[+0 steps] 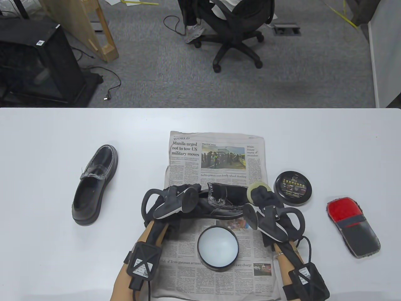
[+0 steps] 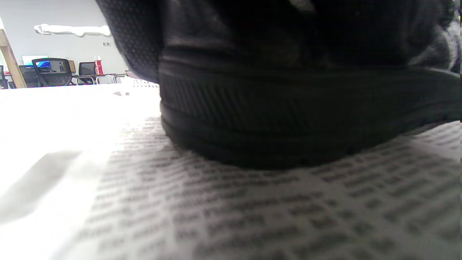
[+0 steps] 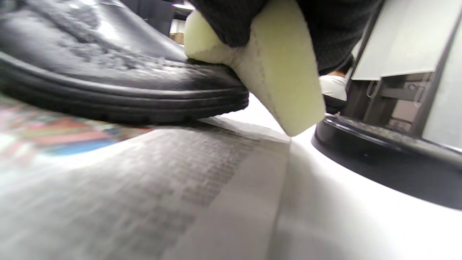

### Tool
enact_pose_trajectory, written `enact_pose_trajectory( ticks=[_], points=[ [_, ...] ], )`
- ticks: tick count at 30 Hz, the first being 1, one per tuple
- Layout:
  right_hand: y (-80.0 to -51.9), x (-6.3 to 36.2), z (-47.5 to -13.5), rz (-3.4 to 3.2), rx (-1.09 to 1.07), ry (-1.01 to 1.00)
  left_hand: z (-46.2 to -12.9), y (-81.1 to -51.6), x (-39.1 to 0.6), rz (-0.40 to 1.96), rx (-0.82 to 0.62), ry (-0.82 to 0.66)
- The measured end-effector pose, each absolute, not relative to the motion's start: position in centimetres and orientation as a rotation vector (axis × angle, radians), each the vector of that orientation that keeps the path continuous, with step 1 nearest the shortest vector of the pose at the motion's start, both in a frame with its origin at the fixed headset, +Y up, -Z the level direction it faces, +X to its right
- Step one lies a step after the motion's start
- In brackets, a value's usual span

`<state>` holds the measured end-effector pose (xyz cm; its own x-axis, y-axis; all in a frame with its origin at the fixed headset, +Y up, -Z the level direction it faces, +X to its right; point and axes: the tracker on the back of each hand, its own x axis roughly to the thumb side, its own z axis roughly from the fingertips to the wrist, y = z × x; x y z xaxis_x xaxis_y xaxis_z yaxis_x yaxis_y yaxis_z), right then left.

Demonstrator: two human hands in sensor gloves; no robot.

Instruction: Dip and apply leather care cream with polishing sponge on shoes

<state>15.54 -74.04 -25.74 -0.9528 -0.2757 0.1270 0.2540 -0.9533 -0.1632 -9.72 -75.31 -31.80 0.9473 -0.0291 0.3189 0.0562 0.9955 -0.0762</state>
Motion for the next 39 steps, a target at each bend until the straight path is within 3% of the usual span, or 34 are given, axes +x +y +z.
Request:
enact_pose_trajectory(
  ticks=[4,8,16,23,27,31,39],
  points=[
    [-73.9,13.7,-24.4,-2.849,-0.338,0.262,-31.9,-75.3,-9.7,-0.039,-0.097,-0.344],
    [-73.2,12.0,-25.5,-2.854,-0.364,0.318,-32.0,-75.3,-9.8,-0.032,-0.105,-0.35],
    [-73.6,13.8,-29.5,-2.876,-0.069,0.274,-31.9,-75.4,-9.9,-0.008,-0.097,-0.335],
    [-73.9,15.6,-26.8,-2.863,-0.138,0.258,-31.9,-75.3,-9.9,-0.023,-0.089,-0.322],
    [-73.7,14.5,-24.8,-2.885,-0.278,0.296,-31.9,-75.3,-9.8,-0.025,-0.094,-0.33],
    [-73.1,12.3,-25.1,-2.928,-0.349,0.345,-32.0,-75.4,-9.8,-0.017,-0.104,-0.341],
    [-73.3,13.2,-29.3,-2.918,-0.073,0.258,-31.9,-75.4,-9.9,-0.01,-0.097,-0.339]
  ],
)
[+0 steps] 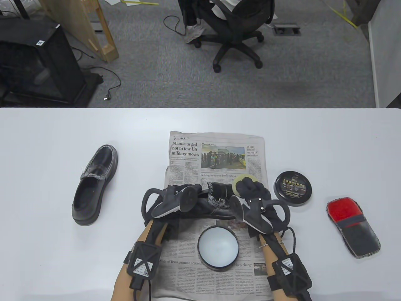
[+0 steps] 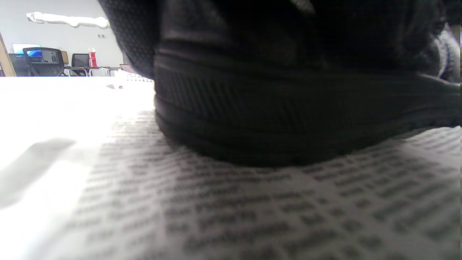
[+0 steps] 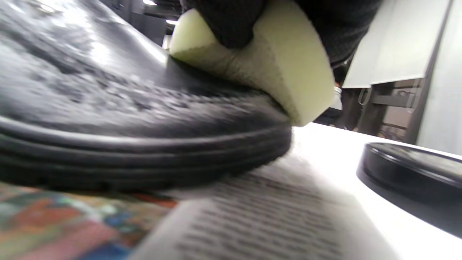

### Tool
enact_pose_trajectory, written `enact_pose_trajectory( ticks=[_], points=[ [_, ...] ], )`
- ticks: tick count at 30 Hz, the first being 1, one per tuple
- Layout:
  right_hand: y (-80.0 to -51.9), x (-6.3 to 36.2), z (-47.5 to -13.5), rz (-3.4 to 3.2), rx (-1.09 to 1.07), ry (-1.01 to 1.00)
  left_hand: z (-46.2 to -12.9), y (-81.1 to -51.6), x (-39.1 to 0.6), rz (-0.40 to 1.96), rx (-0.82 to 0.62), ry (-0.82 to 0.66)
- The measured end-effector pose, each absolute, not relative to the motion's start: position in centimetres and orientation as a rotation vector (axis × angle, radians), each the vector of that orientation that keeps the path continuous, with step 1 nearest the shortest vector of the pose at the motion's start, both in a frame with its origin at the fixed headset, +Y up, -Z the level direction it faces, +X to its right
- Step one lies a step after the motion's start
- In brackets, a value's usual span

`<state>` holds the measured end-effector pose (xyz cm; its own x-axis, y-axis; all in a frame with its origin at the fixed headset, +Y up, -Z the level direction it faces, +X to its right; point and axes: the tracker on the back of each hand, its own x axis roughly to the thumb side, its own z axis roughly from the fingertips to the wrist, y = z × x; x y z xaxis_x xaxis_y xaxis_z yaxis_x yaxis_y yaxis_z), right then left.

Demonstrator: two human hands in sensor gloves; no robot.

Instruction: Dip and apply leather care cream with polishing sponge on shoes

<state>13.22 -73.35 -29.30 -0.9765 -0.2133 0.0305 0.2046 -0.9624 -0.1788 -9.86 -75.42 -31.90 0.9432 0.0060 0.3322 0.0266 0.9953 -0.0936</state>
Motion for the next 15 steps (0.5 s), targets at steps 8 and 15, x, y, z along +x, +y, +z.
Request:
enact_pose_trajectory(
  ticks=[8,15],
  points=[
    [-72.2,16.1,-25.9,-2.882,-0.165,0.069,-31.9,-75.4,-9.8,-0.029,-0.091,-0.332],
    [-69.5,19.7,-21.4,-2.914,-0.126,-0.003,-31.7,-75.3,-9.8,-0.044,-0.103,-0.346]
  ],
)
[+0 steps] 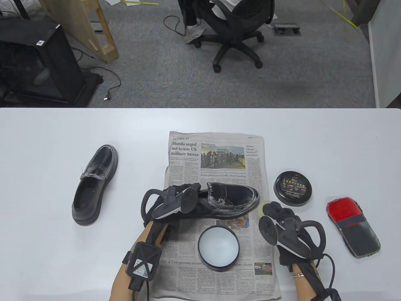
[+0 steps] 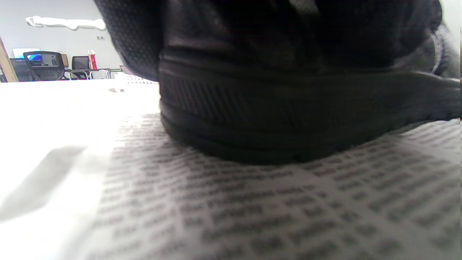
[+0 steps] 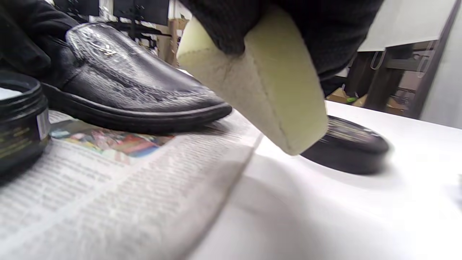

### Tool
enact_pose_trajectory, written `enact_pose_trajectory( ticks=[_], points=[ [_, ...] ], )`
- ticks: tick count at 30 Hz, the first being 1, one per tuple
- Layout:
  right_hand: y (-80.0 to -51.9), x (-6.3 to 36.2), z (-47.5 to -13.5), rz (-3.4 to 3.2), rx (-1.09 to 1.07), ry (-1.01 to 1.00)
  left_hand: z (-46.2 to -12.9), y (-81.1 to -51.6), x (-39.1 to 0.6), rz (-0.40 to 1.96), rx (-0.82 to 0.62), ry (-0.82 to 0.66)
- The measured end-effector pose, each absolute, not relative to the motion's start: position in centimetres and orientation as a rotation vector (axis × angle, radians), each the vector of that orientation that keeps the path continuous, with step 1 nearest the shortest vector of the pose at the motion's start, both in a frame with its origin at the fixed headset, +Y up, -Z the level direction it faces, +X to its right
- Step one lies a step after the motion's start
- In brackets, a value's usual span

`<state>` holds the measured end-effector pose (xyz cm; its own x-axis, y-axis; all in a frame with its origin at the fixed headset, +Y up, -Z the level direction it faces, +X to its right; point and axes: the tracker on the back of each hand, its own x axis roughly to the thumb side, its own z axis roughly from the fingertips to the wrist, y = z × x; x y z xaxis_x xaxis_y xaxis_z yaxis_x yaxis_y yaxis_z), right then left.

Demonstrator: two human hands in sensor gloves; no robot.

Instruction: Dip and apply leather care cream with polishing sponge on shoes

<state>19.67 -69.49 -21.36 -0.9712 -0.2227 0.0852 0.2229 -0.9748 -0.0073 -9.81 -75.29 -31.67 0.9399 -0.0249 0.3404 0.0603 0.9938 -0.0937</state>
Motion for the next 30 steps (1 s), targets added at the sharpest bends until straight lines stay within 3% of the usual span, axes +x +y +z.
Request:
enact_pose_trajectory(
  ticks=[8,12,19,27,30],
  points=[
    [-71.1,23.4,-21.2,-2.775,0.201,-0.251,-30.6,-73.9,-10.2,-0.013,-0.064,-0.389],
    [-73.0,23.9,-21.8,-2.94,0.116,-0.496,-29.8,-72.7,-11.5,0.099,-0.039,-0.395],
    [-72.3,23.3,-21.1,-3.001,0.049,-0.336,-30.1,-73.4,-12.5,-0.054,-0.162,-0.324],
    [-71.2,21.1,-20.1,-3.126,-0.238,-0.067,-29.0,-72.6,-13.1,0.096,0.014,-0.281],
    [-71.3,20.6,-20.0,-3.203,-0.345,-0.074,-27.4,-71.1,-15.1,0.114,0.138,-0.17]
  ],
)
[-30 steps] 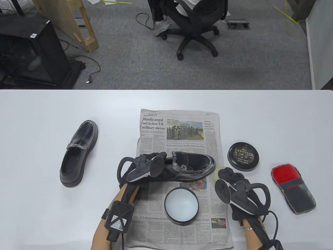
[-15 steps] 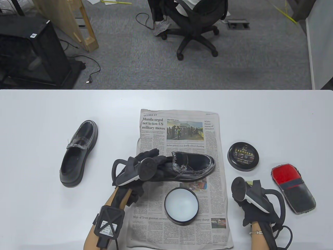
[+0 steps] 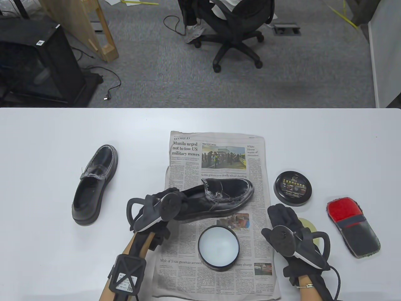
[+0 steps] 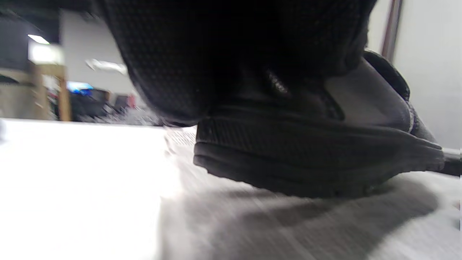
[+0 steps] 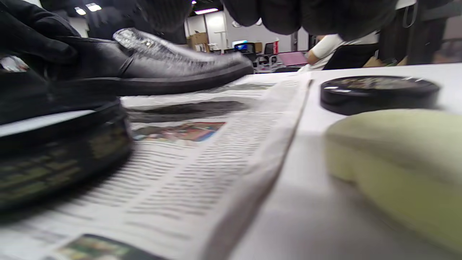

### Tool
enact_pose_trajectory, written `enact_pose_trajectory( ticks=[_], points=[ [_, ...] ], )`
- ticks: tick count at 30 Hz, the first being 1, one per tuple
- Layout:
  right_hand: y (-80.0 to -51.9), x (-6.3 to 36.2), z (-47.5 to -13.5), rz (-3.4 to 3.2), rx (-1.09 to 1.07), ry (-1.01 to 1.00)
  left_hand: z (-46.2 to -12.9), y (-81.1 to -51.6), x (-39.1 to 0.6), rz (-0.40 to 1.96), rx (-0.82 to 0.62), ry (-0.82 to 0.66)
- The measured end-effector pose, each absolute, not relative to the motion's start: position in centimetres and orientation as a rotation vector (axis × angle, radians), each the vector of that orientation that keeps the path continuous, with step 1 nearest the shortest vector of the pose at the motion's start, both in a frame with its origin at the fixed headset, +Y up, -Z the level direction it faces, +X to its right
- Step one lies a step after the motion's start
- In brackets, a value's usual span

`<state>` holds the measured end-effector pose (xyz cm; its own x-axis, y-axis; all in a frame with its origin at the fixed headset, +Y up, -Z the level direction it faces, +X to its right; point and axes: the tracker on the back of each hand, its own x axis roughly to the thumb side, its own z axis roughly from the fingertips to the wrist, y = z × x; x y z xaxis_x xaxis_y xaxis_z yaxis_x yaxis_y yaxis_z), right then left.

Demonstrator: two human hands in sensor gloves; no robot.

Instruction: Dip and apply leather care cream with polishing sponge on shoes

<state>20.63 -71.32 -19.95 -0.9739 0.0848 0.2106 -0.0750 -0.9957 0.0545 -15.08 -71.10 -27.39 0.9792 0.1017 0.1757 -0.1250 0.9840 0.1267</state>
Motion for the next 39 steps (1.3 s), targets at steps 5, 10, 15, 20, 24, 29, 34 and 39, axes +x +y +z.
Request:
enact_pose_trajectory(
  ticks=[5,10,15,20,24,29,34,39],
  points=[
    [-71.9,20.0,-20.0,3.03,0.378,0.081,-25.0,-69.3,-20.1,0.038,0.3,0.086],
    [-72.5,19.7,-20.3,3.05,0.384,0.121,-24.0,-70.6,-24.8,-0.073,0.298,0.31],
    [-72.8,19.4,-20.3,3.076,0.398,0.138,-24.2,-72.1,-27.2,-0.107,0.254,0.445],
    [-72.9,19.4,-20.3,3.103,0.385,0.156,-24.5,-72.7,-26.8,-0.233,0.216,0.465],
    [-72.8,19.4,-20.3,3.114,0.379,0.156,-24.5,-73.0,-27.3,-0.23,0.158,0.49],
    [-72.7,19.4,-20.2,3.117,0.382,0.163,-23.2,-71.1,-28.2,-0.171,0.257,0.482],
    [-72.3,19.4,-20.1,3.114,0.38,0.113,-22.7,-70.1,-31.3,-0.107,0.25,0.597],
    [-72.5,19.2,-20.2,3.128,0.386,0.12,-23.8,-73.4,-34.8,0.108,-0.014,0.631]
  ],
)
